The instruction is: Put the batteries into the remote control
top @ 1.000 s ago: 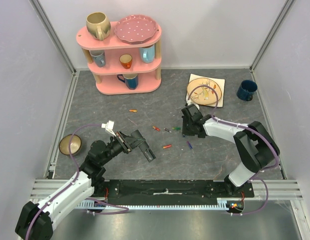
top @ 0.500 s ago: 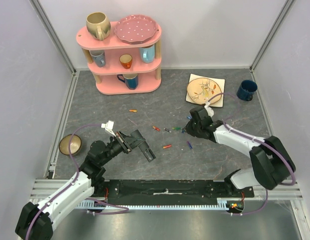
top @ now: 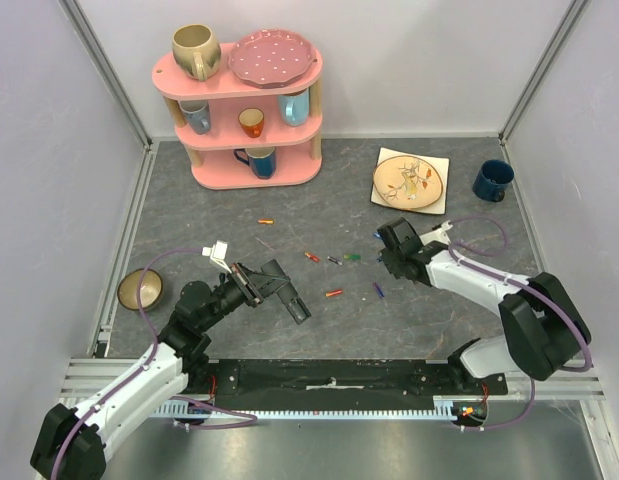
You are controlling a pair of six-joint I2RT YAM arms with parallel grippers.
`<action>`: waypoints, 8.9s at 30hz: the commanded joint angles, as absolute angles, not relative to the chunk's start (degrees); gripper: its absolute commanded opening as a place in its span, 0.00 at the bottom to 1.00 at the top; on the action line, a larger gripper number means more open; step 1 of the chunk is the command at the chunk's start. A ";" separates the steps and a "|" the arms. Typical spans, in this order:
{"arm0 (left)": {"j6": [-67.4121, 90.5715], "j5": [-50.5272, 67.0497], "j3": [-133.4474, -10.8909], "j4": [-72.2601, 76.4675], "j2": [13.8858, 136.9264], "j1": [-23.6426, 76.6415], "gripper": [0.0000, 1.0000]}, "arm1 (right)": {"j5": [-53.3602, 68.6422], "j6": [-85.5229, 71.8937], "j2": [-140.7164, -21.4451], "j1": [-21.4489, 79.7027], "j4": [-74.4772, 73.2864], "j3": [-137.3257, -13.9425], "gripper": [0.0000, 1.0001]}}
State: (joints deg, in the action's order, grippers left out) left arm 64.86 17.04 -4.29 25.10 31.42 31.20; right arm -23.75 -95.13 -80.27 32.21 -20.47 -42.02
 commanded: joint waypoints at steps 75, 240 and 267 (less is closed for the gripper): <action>63.81 19.07 -3.08 24.35 30.15 31.11 0.02 | -4.83 -10.46 -97.91 28.48 -22.94 -59.85 0.73; 58.89 25.14 -0.97 24.26 26.19 31.46 0.02 | -2.99 -2.46 -101.07 31.73 -21.27 -61.79 0.38; 59.41 24.79 -1.32 29.88 32.25 31.46 0.02 | -0.09 -8.08 -103.01 30.76 -22.94 -58.89 0.18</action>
